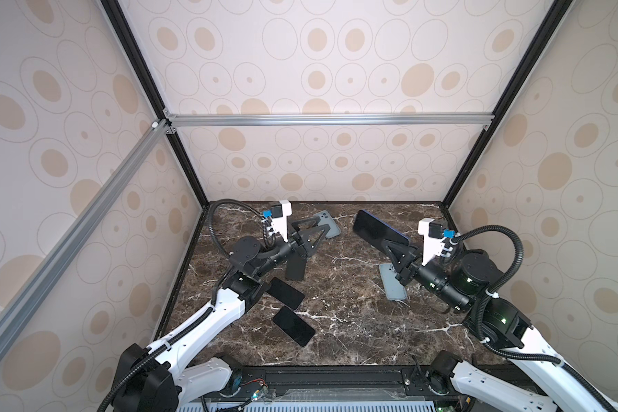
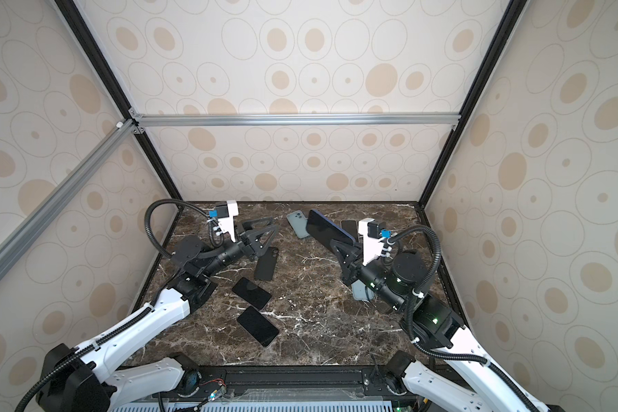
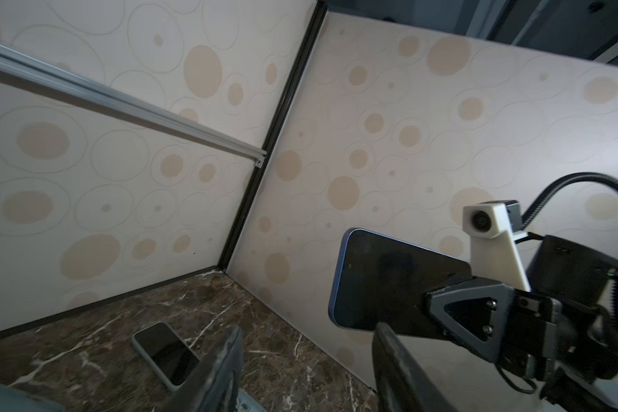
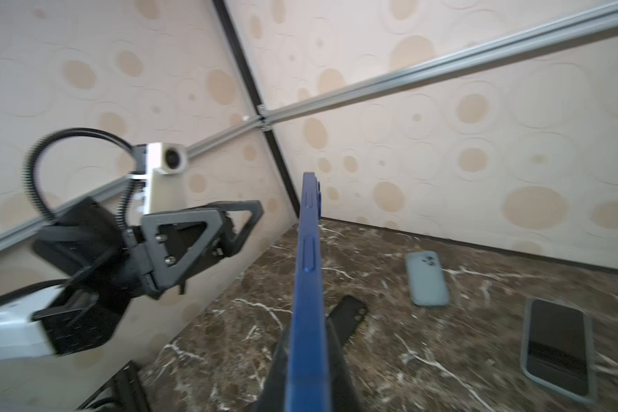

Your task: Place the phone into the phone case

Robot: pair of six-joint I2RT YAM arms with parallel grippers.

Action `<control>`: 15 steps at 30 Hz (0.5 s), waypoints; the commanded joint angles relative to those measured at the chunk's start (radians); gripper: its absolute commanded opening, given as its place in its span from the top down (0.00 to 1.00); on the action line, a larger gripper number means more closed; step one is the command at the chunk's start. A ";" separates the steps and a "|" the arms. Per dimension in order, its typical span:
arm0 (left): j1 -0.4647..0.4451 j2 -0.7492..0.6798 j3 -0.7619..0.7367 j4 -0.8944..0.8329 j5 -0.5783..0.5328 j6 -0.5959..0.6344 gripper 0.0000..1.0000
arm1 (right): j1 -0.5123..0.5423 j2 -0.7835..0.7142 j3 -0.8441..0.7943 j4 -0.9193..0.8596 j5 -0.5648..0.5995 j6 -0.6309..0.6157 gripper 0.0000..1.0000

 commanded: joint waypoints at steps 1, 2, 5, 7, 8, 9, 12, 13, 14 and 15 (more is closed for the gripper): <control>-0.046 0.095 0.102 -0.285 -0.182 0.237 0.43 | -0.003 -0.041 0.046 -0.209 0.355 -0.019 1.00; -0.064 0.131 0.134 -0.315 -0.206 0.260 0.44 | -0.004 -0.053 0.050 -0.241 0.383 -0.023 1.00; -0.125 0.270 0.251 -0.440 -0.290 0.318 0.44 | -0.003 -0.108 0.050 -0.292 0.433 -0.061 1.00; -0.169 0.377 0.347 -0.499 -0.338 0.352 0.44 | -0.003 -0.162 0.035 -0.294 0.448 -0.097 1.00; -0.187 0.428 0.391 -0.523 -0.358 0.368 0.44 | -0.005 -0.184 0.028 -0.295 0.460 -0.107 1.00; -0.207 0.488 0.448 -0.555 -0.372 0.382 0.44 | -0.004 -0.208 0.027 -0.300 0.477 -0.119 1.00; -0.249 0.663 0.608 -0.635 -0.388 0.408 0.44 | -0.005 -0.260 0.025 -0.311 0.512 -0.155 1.00; -0.259 0.722 0.662 -0.659 -0.393 0.410 0.44 | -0.004 -0.274 0.024 -0.311 0.521 -0.171 1.00; -0.269 0.782 0.722 -0.682 -0.396 0.413 0.44 | -0.003 -0.286 0.027 -0.312 0.530 -0.187 1.00; -0.276 0.833 0.774 -0.708 -0.400 0.417 0.45 | -0.004 -0.297 0.029 -0.312 0.535 -0.199 1.00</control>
